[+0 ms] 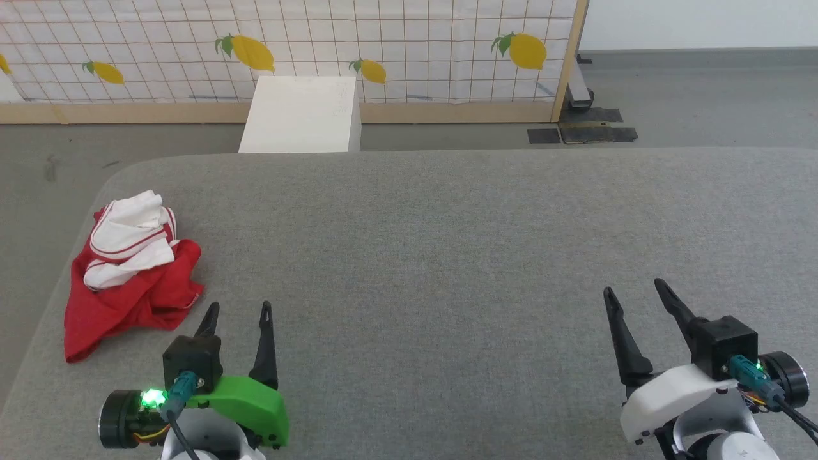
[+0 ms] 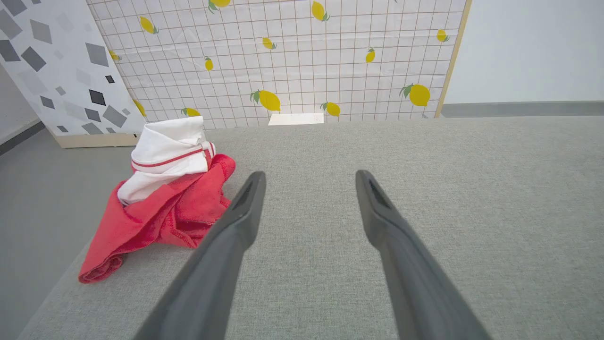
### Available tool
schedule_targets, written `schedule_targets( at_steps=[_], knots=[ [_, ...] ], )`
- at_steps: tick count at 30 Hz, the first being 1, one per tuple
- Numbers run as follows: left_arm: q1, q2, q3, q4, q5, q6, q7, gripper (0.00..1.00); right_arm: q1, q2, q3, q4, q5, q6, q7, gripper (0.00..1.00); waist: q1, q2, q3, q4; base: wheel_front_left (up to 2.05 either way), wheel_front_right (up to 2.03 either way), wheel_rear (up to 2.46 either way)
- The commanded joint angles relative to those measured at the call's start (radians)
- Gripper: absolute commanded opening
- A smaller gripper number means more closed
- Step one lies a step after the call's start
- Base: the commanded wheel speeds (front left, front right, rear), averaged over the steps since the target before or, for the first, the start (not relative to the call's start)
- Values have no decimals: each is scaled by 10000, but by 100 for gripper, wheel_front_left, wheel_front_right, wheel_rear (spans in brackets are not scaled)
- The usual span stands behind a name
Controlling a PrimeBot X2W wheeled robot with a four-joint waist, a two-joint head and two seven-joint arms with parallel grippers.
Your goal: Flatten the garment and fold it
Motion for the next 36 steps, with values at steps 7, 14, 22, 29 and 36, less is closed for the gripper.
schedule_targets(
  at_steps=[7,14,22,29,36],
  knots=[
    [2,-5,-46,125,-99,52,-230,100,-19,4,-48,106,46,-2,-252,100,0,0,8,-2,0,0,0],
    [-2,-8,-93,193,-165,82,-376,100,-28,6,9,84,107,-3,-399,100,0,0,11,3,0,0,0],
    [15,-11,-85,103,-409,120,-539,100,-17,8,7,103,293,-4,-563,100,0,0,3,10,0,0,0],
    [63,-13,-108,116,-698,105,-681,100,-18,10,27,155,506,-5,-705,100,0,0,2,14,0,0,0],
    [79,-16,-154,238,-883,74,-826,100,-27,12,44,184,580,-6,-852,100,0,0,-10,21,0,0,0]
  ],
)
